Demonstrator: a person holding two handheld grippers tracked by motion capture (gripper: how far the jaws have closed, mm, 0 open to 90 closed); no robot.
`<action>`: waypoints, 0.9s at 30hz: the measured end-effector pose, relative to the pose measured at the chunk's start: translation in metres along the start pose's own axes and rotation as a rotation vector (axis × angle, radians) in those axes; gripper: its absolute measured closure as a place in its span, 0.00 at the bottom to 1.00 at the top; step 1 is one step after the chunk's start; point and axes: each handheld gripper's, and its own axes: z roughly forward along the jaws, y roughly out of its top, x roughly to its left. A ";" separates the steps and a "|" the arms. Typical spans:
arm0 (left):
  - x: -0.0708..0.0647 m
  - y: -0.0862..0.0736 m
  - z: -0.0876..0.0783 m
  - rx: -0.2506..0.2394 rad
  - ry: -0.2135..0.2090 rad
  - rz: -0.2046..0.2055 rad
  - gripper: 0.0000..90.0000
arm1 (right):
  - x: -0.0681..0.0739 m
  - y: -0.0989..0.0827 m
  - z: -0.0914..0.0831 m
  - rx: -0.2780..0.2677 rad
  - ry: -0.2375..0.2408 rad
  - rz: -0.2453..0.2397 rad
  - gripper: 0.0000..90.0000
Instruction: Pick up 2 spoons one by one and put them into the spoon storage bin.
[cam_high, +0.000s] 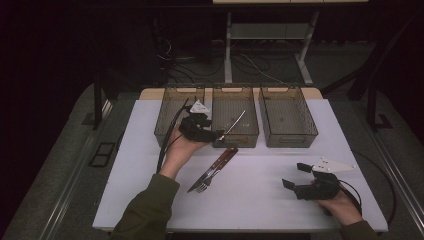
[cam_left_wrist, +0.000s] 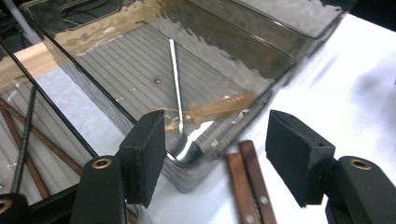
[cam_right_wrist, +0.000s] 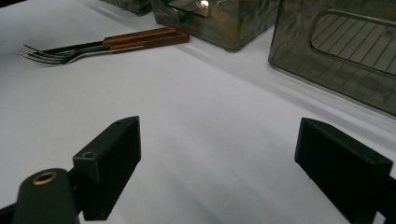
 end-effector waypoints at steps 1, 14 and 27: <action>-0.002 -0.002 -0.002 -0.004 -0.006 0.006 0.41 | 0.000 0.000 0.000 0.000 0.000 -0.001 0.15; -0.022 -0.037 -0.013 -0.011 -0.044 0.021 0.36 | 0.000 0.000 0.000 0.000 0.001 0.002 0.15; -0.026 -0.074 -0.029 -0.016 -0.047 0.014 0.44 | 0.001 0.000 -0.001 0.000 -0.001 -0.005 0.15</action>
